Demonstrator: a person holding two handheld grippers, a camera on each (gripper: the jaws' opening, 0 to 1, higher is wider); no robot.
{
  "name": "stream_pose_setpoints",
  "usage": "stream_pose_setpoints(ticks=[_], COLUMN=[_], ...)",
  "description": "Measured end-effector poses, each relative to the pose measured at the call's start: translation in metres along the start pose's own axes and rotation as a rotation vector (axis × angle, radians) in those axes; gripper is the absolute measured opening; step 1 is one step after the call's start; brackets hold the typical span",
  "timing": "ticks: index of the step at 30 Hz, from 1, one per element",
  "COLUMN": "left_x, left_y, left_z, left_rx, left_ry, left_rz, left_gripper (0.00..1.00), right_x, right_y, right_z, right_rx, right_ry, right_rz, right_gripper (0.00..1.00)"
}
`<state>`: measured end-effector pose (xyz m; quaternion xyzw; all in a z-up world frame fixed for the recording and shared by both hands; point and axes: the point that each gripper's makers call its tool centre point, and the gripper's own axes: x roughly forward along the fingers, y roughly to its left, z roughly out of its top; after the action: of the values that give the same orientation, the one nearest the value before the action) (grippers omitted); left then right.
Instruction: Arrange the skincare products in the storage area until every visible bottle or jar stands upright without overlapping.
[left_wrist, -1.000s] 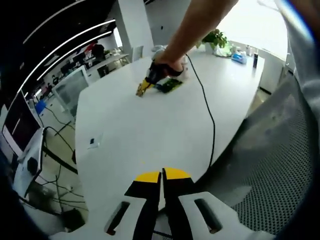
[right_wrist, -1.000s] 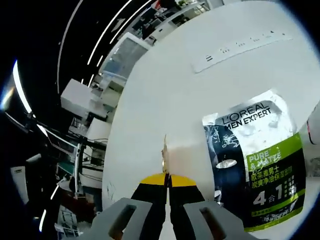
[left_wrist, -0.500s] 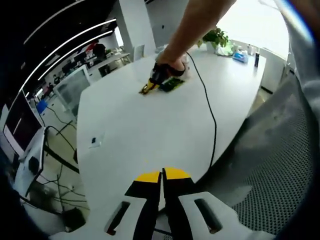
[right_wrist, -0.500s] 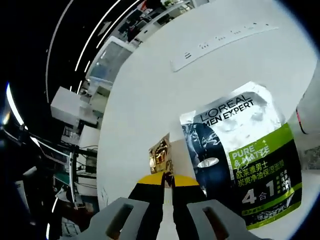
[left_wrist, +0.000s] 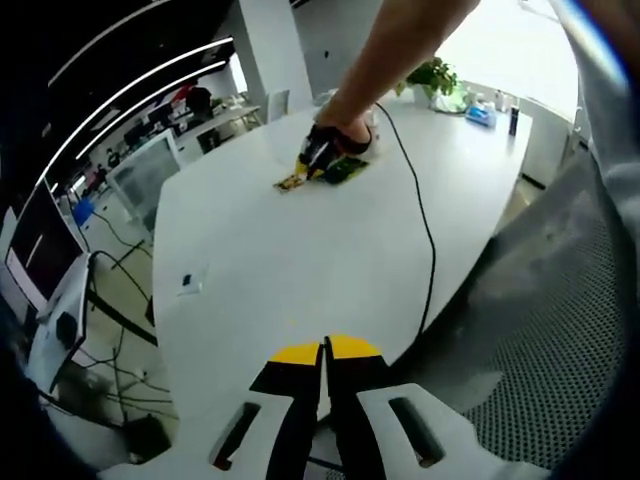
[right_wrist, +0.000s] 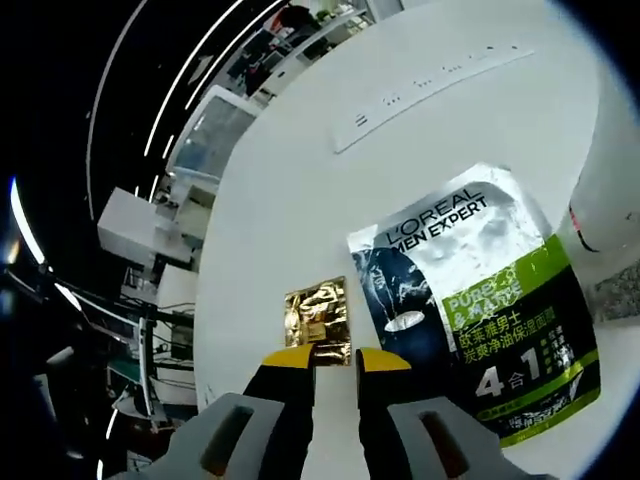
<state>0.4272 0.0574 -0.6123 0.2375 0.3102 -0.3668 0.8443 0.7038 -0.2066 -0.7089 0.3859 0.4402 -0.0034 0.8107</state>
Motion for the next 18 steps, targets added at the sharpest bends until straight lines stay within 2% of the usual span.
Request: stream_pose_setpoints(ticks=[2, 4, 6, 8, 9, 10, 12, 14, 17, 18], left_x=[0.0, 0.0, 0.0, 0.0, 0.0, 0.0, 0.0, 0.0, 0.001, 0.001], left_y=[0.0, 0.0, 0.0, 0.0, -0.001, -0.001, -0.002, -0.001, -0.001, -0.001], left_z=[0.0, 0.0, 0.0, 0.0, 0.0, 0.0, -0.001, -0.001, -0.002, -0.002], left_rx=[0.001, 0.0, 0.001, 0.001, 0.002, 0.004, 0.004, 0.003, 0.003, 0.002], left_ry=[-0.001, -0.001, -0.001, 0.0, 0.001, 0.002, 0.006, 0.008, 0.01, 0.011], left_rz=[-0.001, -0.001, -0.001, -0.002, -0.003, -0.004, -0.008, -0.006, -0.008, -0.008], left_gripper=[0.0, 0.0, 0.0, 0.0, 0.0, 0.0, 0.0, 0.0, 0.0, 0.0], right_x=[-0.002, -0.002, -0.003, -0.002, -0.001, 0.003, 0.012, 0.018, 0.03, 0.031], right_y=[0.001, 0.004, 0.01, 0.018, 0.02, 0.034, 0.044, 0.048, 0.045, 0.043], right_z=[-0.002, -0.001, 0.0, 0.003, 0.003, 0.003, 0.001, -0.003, 0.008, 0.009], right_rx=[0.005, -0.051, -0.158, -0.321, -0.35, -0.47, -0.587, -0.673, -0.898, -0.916], right_ry=[0.0, -0.001, 0.005, -0.006, -0.001, 0.01, 0.045, 0.094, 0.087, 0.094], right_rz=[0.002, -0.003, -0.015, -0.049, -0.051, -0.037, -0.036, -0.05, -0.117, -0.131], right_gripper=[0.1, 0.09, 0.09, 0.08, 0.08, 0.06, 0.07, 0.09, 0.06, 0.05])
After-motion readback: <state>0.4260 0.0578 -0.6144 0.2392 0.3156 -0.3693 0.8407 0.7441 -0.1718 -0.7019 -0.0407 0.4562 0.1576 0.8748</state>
